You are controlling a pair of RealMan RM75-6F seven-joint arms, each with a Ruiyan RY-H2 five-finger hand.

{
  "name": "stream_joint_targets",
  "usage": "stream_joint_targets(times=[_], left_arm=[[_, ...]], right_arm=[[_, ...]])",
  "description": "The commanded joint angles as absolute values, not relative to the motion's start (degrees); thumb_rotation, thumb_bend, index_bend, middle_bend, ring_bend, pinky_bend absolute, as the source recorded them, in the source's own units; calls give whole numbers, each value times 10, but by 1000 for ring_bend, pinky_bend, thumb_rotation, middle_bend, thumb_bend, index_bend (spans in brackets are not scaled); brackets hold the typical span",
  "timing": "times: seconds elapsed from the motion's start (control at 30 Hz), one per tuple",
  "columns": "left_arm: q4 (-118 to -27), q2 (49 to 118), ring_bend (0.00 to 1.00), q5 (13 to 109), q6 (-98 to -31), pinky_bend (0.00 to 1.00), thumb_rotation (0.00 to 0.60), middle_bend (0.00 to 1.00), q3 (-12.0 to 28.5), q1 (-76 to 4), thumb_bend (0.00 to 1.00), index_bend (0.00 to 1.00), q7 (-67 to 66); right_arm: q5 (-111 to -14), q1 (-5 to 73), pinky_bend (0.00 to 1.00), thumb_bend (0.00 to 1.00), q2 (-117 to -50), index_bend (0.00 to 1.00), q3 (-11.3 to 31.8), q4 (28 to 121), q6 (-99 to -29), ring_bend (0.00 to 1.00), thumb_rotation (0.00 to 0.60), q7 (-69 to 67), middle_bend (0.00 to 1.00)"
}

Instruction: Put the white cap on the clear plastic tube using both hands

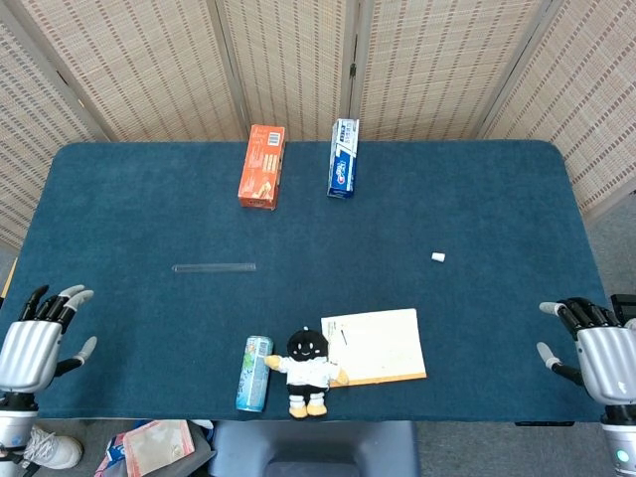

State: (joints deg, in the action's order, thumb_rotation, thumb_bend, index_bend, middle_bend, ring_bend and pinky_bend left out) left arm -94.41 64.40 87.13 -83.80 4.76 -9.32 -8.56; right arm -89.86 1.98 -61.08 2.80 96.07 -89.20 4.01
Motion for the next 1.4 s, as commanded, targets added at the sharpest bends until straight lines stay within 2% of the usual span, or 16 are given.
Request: stream_joint_targets(times=[0.03,0.17,0.23,0.43,0.63,0.83,1.2,1.4], left_arm=[[-953,637,350,865,-810,216,600,311,65,-121,273,205,-89],[-949,644,465,849,-766,333,600,414,94,-167,273,241,-103],[-948,645,539,836,-734,455,600,476,105,-192,273,268,-115],[-930,666,695,764,-629,725,600,664,145,-277,273,277,-163],[-876,707,809,676,-533,900,600,810,169,-355,272,288,-192],[-823,755,870,612,-478,968,600,889,172,-415,273,295,-223],[-726,835,912,485,-415,997,600,937,146,-497,272,346,-302],[-687,869,930,432,-405,1000,600,956,132,-526,272,363,-325]], right_arm=[[-900,22,287,251,-609,307,29,963,-892,224,600,41,343],[-899,26,287,254,-606,307,31,970,-884,224,600,45,343],[-899,29,287,255,-604,307,31,972,-880,224,600,46,343],[-901,36,287,255,-601,307,33,973,-872,224,600,46,343],[-902,44,287,256,-597,307,34,980,-861,224,600,53,343],[-898,49,287,256,-598,307,35,984,-853,224,600,58,343],[-887,55,287,256,-599,307,36,977,-841,227,600,53,344],[-883,58,287,256,-600,307,36,971,-836,227,600,47,344]])
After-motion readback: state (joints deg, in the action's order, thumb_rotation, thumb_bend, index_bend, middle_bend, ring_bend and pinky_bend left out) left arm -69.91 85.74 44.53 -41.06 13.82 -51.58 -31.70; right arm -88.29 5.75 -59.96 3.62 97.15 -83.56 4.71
